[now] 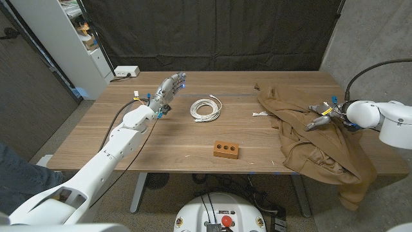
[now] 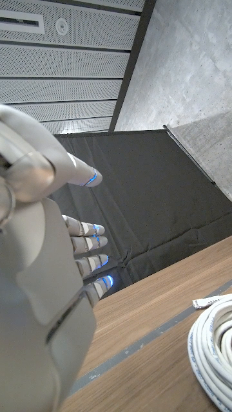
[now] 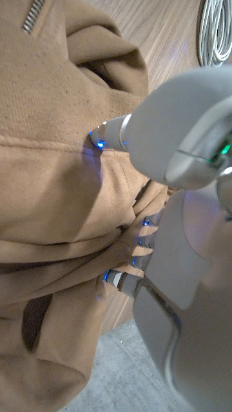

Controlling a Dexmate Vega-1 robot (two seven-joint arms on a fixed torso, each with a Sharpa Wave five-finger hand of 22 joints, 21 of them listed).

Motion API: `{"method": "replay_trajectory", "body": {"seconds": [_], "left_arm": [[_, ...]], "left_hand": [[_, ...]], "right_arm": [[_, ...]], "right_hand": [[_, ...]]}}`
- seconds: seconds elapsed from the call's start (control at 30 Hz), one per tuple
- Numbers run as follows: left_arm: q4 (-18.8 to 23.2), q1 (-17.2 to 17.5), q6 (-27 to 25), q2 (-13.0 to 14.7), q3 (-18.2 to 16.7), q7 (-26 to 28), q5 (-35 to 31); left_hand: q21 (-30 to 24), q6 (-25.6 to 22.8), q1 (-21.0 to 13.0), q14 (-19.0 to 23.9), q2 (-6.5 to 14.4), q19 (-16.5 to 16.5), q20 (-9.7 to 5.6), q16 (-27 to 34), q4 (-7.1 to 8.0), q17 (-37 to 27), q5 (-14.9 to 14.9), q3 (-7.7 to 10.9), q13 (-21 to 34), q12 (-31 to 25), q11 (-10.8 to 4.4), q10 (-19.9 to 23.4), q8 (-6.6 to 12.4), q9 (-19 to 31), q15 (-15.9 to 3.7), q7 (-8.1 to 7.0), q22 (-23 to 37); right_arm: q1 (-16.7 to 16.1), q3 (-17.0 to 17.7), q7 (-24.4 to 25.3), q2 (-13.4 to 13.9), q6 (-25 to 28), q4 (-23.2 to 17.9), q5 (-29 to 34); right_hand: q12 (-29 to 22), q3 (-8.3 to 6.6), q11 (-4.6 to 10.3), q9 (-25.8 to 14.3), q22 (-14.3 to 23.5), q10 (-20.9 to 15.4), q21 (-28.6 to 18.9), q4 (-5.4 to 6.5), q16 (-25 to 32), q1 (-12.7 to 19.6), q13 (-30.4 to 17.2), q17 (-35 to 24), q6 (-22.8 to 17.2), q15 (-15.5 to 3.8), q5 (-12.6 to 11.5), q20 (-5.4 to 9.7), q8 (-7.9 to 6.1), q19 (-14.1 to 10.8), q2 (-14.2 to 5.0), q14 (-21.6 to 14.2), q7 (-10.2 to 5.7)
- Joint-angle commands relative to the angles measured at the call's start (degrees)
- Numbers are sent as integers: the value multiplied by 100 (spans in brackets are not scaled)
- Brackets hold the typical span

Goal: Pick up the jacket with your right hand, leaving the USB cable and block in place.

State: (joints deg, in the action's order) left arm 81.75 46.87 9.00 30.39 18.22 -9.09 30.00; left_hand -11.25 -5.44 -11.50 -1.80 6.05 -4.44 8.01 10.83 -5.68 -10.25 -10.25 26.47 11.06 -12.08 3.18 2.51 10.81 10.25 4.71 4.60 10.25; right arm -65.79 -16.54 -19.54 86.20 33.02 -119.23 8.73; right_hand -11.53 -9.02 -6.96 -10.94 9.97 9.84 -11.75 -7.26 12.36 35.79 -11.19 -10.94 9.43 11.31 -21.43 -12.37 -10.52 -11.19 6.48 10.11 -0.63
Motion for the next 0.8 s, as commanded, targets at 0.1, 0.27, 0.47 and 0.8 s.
{"method": "replay_trajectory", "body": {"seconds": [0.1,0.27,0.47,0.8], "left_arm": [[20,24,-46,9,12,20,-7],[12,19,-48,1,21,13,-5],[40,41,-65,10,17,39,-10],[131,108,-97,32,-5,101,-7]], "left_hand": [[-12,-45,8,5,-7,-26,29,-14,24,-18,14,10,19,-1,4,-8,3,14,50,12,20],[-11,-49,9,3,-8,-32,33,-14,24,-18,14,10,20,1,9,-14,4,14,50,15,21],[-12,-50,11,5,-9,-33,37,-13,25,-19,14,10,20,1,8,-15,4,14,53,12,21],[-15,-71,14,4,-9,-31,38,-11,27,-20,14,10,20,-4,11,-3,10,15,56,17,21]], "right_arm": [[-16,-233,230,-114,32,183,-241],[18,-314,252,-186,-17,258,-262],[-47,-325,470,-263,-60,374,-379],[109,-628,565,-499,-128,587,-25]], "right_hand": [[-54,46,9,-9,29,172,-57,5,54,100,-12,-17,69,-22,-57,-11,-76,-131,17,-58,-31],[-60,58,19,-11,30,147,-71,6,68,120,-14,-18,40,-32,-66,-8,-88,-208,9,-110,-32],[-73,77,5,-14,37,90,-131,8,104,178,-21,-19,9,-53,-86,6,-98,-455,-29,-248,-42],[-108,109,47,-21,41,-46,-249,-9,147,320,-39,-19,-94,-148,-122,21,-127,-976,-80,-463,-111]]}}
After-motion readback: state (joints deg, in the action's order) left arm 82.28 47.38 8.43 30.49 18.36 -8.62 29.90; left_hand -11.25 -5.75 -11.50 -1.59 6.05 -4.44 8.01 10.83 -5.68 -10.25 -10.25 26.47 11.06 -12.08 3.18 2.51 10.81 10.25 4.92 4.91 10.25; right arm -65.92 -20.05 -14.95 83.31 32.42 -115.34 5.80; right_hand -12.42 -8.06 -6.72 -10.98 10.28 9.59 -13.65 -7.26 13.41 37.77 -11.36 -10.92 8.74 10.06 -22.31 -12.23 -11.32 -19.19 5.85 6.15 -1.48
